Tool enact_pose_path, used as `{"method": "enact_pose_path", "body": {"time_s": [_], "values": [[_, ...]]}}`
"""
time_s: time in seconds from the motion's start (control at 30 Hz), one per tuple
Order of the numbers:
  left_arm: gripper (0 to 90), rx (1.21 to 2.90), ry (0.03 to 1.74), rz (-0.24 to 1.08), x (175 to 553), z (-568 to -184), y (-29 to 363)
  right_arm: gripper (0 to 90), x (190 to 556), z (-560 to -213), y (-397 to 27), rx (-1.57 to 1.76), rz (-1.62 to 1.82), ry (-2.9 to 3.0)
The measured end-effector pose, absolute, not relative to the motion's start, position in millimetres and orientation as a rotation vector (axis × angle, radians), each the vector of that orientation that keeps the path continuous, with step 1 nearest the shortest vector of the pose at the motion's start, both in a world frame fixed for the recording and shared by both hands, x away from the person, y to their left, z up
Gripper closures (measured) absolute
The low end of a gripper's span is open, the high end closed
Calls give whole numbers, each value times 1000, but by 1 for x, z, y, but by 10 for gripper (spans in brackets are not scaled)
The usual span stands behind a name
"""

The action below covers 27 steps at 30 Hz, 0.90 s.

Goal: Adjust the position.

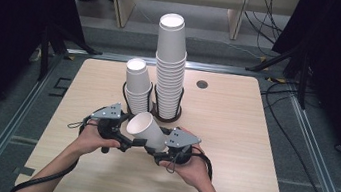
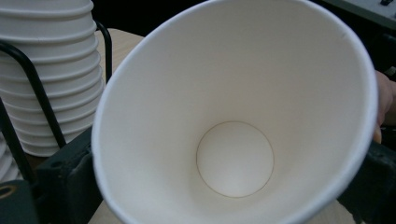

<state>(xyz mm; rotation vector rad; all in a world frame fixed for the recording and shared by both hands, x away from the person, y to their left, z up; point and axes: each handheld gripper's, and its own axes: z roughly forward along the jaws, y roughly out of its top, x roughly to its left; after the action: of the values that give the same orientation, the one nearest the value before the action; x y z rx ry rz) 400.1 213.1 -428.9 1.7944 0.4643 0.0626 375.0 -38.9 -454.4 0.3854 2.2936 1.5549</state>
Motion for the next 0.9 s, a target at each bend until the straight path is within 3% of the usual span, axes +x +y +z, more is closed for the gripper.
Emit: {"method": "enact_pose_path", "body": {"time_s": [0.4, 0.9], "values": [[139, 1797, 389, 88, 397, -424, 210, 236, 378, -456, -37, 383, 1555, 2290], [158, 1852, 359, 194, 394, -418, 213, 185, 377, -456, -34, 448, 1565, 2331]]}}
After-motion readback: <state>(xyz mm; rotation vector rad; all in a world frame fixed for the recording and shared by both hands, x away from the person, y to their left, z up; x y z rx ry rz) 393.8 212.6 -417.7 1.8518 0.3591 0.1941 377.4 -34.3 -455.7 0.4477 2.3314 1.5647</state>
